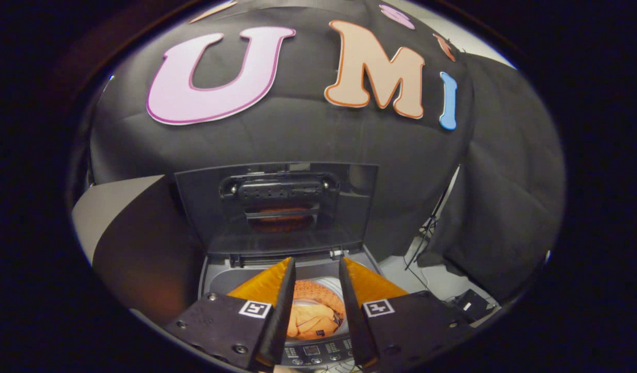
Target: Put the clothes into the washing machine and then close the washing machine lid.
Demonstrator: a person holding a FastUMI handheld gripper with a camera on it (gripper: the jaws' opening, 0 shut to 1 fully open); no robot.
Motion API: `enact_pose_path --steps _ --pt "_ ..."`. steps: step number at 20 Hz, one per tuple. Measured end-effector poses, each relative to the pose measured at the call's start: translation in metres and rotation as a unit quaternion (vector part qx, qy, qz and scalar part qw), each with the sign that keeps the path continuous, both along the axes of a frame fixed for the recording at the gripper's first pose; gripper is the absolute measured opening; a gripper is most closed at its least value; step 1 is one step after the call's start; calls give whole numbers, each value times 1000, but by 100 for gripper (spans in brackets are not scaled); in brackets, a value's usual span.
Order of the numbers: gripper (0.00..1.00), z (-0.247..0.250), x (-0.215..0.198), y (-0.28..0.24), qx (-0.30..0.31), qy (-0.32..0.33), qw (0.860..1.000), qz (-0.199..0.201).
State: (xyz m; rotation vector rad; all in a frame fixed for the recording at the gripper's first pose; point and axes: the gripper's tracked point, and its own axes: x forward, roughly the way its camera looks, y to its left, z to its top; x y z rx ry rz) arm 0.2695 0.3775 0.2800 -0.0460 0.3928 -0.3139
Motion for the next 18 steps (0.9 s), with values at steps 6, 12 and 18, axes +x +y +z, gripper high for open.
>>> enact_pose_path --steps 6,12,18 --pt "50 29 -33 -15 -18 -61 997 36" --pt "51 46 -83 -37 -30 -122 990 62" --pt "52 66 -139 -61 -30 -190 979 74"
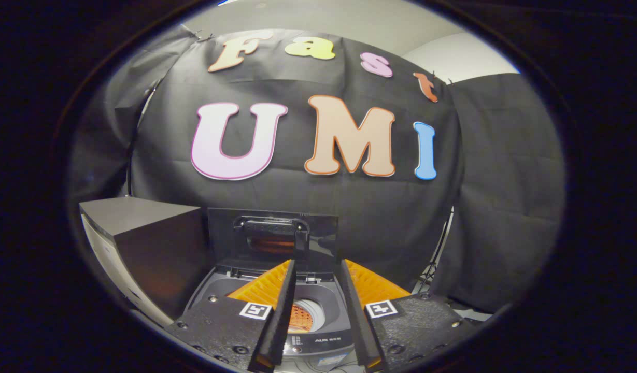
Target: Put the clothes into the washing machine and then close the washing machine lid.
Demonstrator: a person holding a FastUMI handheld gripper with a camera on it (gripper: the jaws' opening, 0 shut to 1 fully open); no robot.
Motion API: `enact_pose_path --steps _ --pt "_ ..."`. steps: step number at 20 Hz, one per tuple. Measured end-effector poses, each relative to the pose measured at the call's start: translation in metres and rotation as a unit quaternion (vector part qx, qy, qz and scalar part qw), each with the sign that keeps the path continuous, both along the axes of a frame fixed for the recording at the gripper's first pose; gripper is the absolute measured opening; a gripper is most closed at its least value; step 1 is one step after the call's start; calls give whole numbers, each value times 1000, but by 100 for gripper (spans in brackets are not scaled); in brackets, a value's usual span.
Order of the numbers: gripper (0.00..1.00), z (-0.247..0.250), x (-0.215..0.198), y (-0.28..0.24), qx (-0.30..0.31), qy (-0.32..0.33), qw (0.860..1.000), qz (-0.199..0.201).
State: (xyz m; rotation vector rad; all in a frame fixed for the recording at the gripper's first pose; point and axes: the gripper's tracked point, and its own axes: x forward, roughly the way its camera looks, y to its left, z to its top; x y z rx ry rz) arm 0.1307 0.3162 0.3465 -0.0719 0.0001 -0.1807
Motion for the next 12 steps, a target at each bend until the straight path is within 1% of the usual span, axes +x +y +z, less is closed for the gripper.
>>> enact_pose_path --steps 5,8,10,12 --pt "64 7 -43 -24 21 -53 998 5" --pt "71 -2 -61 -34 40 -70 997 21" --pt "76 -12 -76 -41 23 -82 996 29" --pt "80 -22 -91 -49 0 -103 994 27"
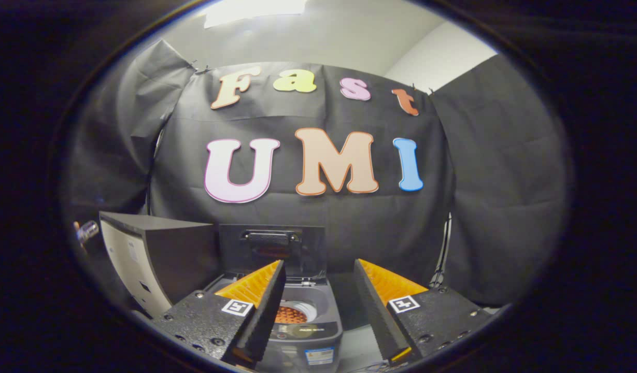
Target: Put the clothes into the washing machine and then close the washing machine lid.
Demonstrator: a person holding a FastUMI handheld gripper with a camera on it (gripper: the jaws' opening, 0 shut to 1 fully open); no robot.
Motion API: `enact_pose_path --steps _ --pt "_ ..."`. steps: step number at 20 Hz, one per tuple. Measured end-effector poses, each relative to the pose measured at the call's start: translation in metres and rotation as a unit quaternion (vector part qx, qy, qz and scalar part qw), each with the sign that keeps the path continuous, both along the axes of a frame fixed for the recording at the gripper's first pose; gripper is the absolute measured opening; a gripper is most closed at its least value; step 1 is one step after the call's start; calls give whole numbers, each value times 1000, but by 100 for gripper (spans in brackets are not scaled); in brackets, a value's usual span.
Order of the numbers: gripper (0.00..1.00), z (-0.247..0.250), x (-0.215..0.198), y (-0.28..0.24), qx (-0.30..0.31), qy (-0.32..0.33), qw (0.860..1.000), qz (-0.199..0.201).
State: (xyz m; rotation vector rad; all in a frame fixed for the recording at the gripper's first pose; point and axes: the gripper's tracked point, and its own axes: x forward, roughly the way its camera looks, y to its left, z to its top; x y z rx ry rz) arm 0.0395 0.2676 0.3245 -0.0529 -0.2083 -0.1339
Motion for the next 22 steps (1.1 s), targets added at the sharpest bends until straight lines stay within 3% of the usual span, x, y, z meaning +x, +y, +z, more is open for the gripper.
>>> enact_pose_path --steps 6,13,22 --pt "87 -4 -49 15 -65 -109 991 34" --pt "96 -58 -67 7 -31 -60 997 33" --pt "97 -145 -72 6 3 38 999 28"
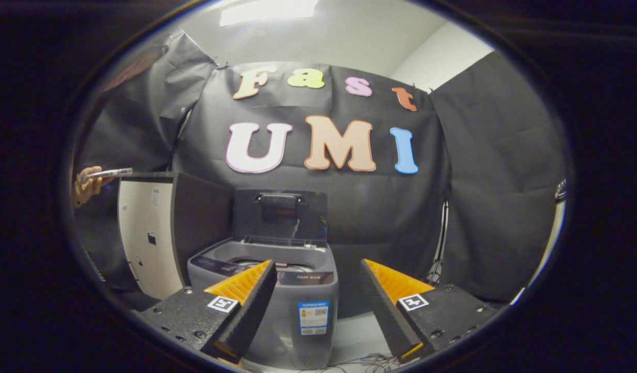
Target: Put the clothes into the washing machine and then close the washing machine lid.
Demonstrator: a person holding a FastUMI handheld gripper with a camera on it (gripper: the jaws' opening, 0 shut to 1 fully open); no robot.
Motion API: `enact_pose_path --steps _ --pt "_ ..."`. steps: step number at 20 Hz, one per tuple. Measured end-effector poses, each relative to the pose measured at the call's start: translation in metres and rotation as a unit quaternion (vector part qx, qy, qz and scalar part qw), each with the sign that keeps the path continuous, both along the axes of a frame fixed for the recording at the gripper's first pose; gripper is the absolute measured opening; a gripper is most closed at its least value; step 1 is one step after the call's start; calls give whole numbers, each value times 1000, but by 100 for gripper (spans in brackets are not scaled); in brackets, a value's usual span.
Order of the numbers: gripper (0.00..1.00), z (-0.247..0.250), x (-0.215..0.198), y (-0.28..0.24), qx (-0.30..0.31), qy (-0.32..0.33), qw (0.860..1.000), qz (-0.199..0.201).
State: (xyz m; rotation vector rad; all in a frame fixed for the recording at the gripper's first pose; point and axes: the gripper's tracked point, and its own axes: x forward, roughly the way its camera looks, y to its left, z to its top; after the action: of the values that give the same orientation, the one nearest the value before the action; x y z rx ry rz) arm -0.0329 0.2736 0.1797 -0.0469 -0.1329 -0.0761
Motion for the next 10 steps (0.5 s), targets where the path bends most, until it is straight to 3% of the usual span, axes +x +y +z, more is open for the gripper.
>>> enact_pose_path --steps 10 --pt "97 -28 -7 5 22 41 999 6"
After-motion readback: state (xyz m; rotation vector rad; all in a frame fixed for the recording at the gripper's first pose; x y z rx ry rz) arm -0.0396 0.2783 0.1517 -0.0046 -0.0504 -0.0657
